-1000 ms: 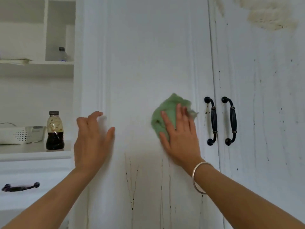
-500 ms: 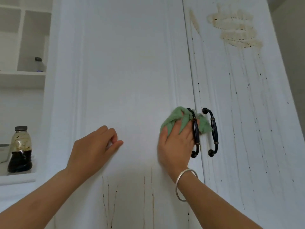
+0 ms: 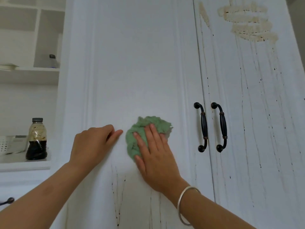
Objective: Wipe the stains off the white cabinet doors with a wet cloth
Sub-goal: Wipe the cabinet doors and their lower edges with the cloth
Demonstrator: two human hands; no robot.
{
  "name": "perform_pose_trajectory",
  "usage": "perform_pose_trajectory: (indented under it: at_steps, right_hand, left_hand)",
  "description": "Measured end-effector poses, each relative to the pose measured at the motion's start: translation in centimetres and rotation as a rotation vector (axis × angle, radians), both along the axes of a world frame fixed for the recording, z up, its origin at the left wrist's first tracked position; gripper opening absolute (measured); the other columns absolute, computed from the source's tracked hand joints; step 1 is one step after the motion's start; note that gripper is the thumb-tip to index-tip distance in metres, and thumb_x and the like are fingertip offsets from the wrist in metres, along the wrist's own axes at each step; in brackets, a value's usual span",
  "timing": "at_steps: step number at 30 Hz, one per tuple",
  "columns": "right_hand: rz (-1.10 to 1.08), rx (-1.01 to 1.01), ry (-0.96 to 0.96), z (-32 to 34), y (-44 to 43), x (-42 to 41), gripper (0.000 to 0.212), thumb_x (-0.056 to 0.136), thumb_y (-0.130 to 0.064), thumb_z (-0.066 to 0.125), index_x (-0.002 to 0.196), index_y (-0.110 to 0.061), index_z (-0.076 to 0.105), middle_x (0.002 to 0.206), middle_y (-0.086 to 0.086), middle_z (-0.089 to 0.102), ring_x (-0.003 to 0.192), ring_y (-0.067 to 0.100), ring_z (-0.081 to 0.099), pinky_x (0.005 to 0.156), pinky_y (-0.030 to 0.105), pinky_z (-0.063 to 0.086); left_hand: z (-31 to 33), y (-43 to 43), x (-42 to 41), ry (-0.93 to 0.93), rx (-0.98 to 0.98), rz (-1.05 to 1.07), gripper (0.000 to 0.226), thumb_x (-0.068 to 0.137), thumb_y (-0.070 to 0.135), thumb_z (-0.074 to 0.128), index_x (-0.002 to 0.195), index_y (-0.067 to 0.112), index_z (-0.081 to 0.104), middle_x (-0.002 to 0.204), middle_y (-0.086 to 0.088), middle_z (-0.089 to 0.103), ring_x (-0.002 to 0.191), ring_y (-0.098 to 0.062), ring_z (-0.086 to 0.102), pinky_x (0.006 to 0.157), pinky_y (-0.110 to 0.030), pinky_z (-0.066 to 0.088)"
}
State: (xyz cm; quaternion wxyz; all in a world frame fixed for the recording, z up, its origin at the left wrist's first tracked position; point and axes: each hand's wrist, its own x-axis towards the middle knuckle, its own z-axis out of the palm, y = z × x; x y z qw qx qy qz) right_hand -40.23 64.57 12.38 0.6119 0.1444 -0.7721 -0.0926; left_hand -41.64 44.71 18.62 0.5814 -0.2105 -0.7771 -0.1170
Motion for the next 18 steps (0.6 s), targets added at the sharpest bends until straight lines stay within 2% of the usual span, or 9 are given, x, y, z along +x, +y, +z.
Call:
perform_pose_trajectory:
  at_steps: [4, 6, 8, 10, 12, 14, 16, 18]
  right_hand:
    - [0.028, 0.345, -0.042, -7.6, -3.9, -1.2, 0.052, 0.097, -0.042, 0.04, 0.146, -0.025, 0.04, 0.151, 0.009, 0.04, 0.14, 0.027, 0.035, 0.122, 0.042, 0.007]
    - [0.061, 0.488, -0.11, -7.8, -3.8, -1.0, 0.049, 0.097, -0.043, 0.04, 0.144, -0.029, 0.044, 0.147, 0.005, 0.046, 0.133, 0.024, 0.041, 0.122, 0.042, 0.009]
    - [0.062, 0.557, -0.11, -5.2, -1.7, -0.6, 0.048, 0.098, -0.046, 0.04, 0.144, -0.032, 0.044, 0.148, 0.004, 0.045, 0.132, 0.024, 0.041, 0.122, 0.039, 0.012]
    - [0.018, 0.344, -0.005, -1.2, 1.2, -0.3, 0.052, 0.097, -0.049, 0.041, 0.146, -0.031, 0.041, 0.152, 0.011, 0.038, 0.135, 0.028, 0.038, 0.12, 0.04, 0.016]
    - [-0.017, -0.029, 0.07, 2.2, 3.2, 0.0, 0.057, 0.098, -0.049, 0.038, 0.15, -0.027, 0.031, 0.158, 0.018, 0.023, 0.143, 0.033, 0.024, 0.119, 0.046, 0.017]
    - [-0.024, -0.311, 0.106, 3.1, 2.6, -0.1, 0.06, 0.099, -0.045, 0.034, 0.153, -0.024, 0.022, 0.16, 0.019, 0.011, 0.149, 0.033, 0.008, 0.12, 0.049, 0.011]
    - [-0.022, -0.435, 0.147, 1.3, 0.0, -0.7, 0.06, 0.1, -0.041, 0.033, 0.154, -0.02, 0.02, 0.16, 0.022, 0.009, 0.149, 0.036, 0.004, 0.12, 0.05, 0.007]
    - [-0.012, -0.441, 0.136, -1.6, -2.2, -1.0, 0.061, 0.099, -0.04, 0.033, 0.154, -0.018, 0.02, 0.159, 0.025, 0.01, 0.148, 0.038, 0.004, 0.121, 0.048, 0.004]
  left_hand:
    - [-1.9, -1.6, 0.0, -0.022, 0.023, 0.013, 0.043, 0.096, 0.051, 0.038, 0.064, 0.021, 0.04, 0.048, 0.004, 0.047, 0.045, -0.014, 0.047, 0.045, -0.026, 0.033]
    - [-2.7, -2.3, 0.2, -0.053, 0.014, 0.007, 0.043, 0.096, 0.049, 0.038, 0.065, 0.021, 0.04, 0.051, 0.004, 0.047, 0.048, -0.015, 0.047, 0.046, -0.026, 0.031]
    - [-2.7, -2.5, 0.3, -0.079, 0.022, 0.012, 0.043, 0.096, 0.049, 0.039, 0.066, 0.019, 0.042, 0.053, 0.003, 0.048, 0.051, -0.017, 0.049, 0.048, -0.027, 0.031]
    - [-2.3, -2.7, 0.4, -0.099, 0.06, 0.023, 0.044, 0.096, 0.049, 0.039, 0.066, 0.017, 0.041, 0.053, 0.002, 0.048, 0.054, -0.022, 0.049, 0.05, -0.029, 0.031]
    - [-2.4, -2.9, 0.1, -0.101, 0.106, 0.004, 0.043, 0.096, 0.048, 0.039, 0.066, 0.017, 0.039, 0.053, 0.001, 0.05, 0.054, -0.023, 0.049, 0.051, -0.03, 0.032]
    - [-2.7, -3.0, 0.0, -0.08, 0.104, 0.011, 0.041, 0.096, 0.046, 0.04, 0.067, 0.017, 0.04, 0.053, 0.0, 0.051, 0.053, -0.022, 0.05, 0.051, -0.029, 0.033]
    - [-3.1, -3.0, 0.0, -0.058, 0.115, 0.027, 0.04, 0.096, 0.045, 0.041, 0.068, 0.017, 0.043, 0.053, 0.0, 0.051, 0.052, -0.022, 0.05, 0.05, -0.029, 0.033]
    - [-3.4, -2.5, 0.1, -0.014, 0.118, 0.018, 0.041, 0.096, 0.042, 0.045, 0.065, 0.015, 0.043, 0.049, 0.0, 0.048, 0.048, -0.022, 0.048, 0.049, -0.028, 0.031]
